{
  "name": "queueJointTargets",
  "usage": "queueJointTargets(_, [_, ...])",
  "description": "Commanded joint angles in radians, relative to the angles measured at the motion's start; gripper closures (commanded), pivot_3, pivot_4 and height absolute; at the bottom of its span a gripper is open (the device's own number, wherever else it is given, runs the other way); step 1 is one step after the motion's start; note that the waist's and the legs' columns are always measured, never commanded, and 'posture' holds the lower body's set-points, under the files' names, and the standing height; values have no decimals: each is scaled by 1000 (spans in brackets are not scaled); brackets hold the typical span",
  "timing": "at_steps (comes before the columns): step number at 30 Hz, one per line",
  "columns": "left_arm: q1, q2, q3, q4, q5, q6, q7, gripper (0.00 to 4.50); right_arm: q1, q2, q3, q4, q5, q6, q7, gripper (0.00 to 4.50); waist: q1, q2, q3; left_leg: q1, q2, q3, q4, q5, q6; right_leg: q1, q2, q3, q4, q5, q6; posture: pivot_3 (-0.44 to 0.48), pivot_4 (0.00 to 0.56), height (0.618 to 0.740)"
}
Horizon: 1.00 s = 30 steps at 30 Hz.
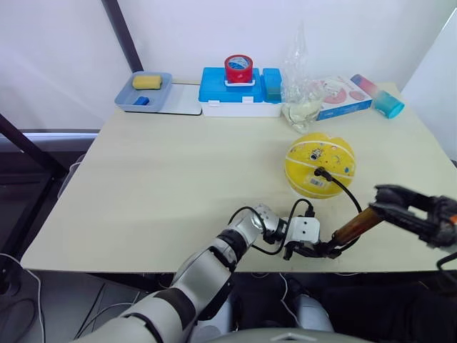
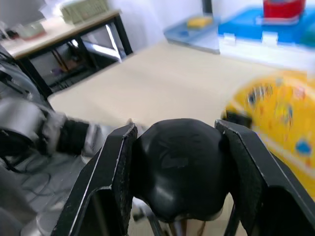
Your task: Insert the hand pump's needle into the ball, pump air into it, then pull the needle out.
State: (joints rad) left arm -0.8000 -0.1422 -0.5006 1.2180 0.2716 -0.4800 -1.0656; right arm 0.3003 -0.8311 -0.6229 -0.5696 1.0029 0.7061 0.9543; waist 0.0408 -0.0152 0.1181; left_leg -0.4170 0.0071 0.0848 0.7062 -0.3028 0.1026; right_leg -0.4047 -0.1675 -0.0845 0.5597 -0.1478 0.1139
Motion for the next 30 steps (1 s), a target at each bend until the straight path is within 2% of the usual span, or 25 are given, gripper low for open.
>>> queueJointTargets(1, [35,-61,-41,39,50,16,-20,3584,50,8,113,20,-134,-60,28,2497,1,0,0,0,0,0,0,0,0,0,0,0,0,0,0,0,150,729])
queueJointTargets(4, [34,-62,-41,39,50,17,-20,3584,64,28,187,39,-204,-124,37,2497,1,1,0,0,0,0,0,0,0,0,0,0,0,0,0,0,150,729])
queueJointTargets(6, [34,-61,-41,38,49,17,-20,3584,50,52,187,44,-198,-155,33,2497,1,1,0,0,0,0,0,0,0,0,0,0,0,0,0,0,150,729])
queueJointTargets(14, [36,-60,-41,38,49,18,-20,3584,1,41,-12,31,-42,-168,44,2497,2,1,2,0,0,0,0,0,0,0,0,0,0,0,0,0,150,729])
queueJointTargets(18, [36,-59,-41,37,49,17,-22,3584,-2,-61,-192,23,70,-92,61,2497,2,4,5,-1,0,0,0,0,0,0,0,0,0,0,0,0,150,729])
queueJointTargets(23, [33,-62,-41,38,49,16,-25,3584,-34,-184,-332,45,198,31,46,2497,2,4,5,-1,0,0,0,0,0,0,0,0,0,0,0,0,150,729])
queueJointTargets(27, [33,-64,-42,38,49,15,-25,3584,-81,-270,-401,84,256,120,45,2497,2,4,6,-1,0,0,0,0,0,-1,0,0,-1,0,0,0,150,729])
queueJointTargets(30, [34,-66,-42,38,48,15,-25,3584,-115,-308,-404,102,271,169,37,2497,2,4,6,-2,0,0,0,0,0,-1,0,0,-1,0,0,0,150,729])
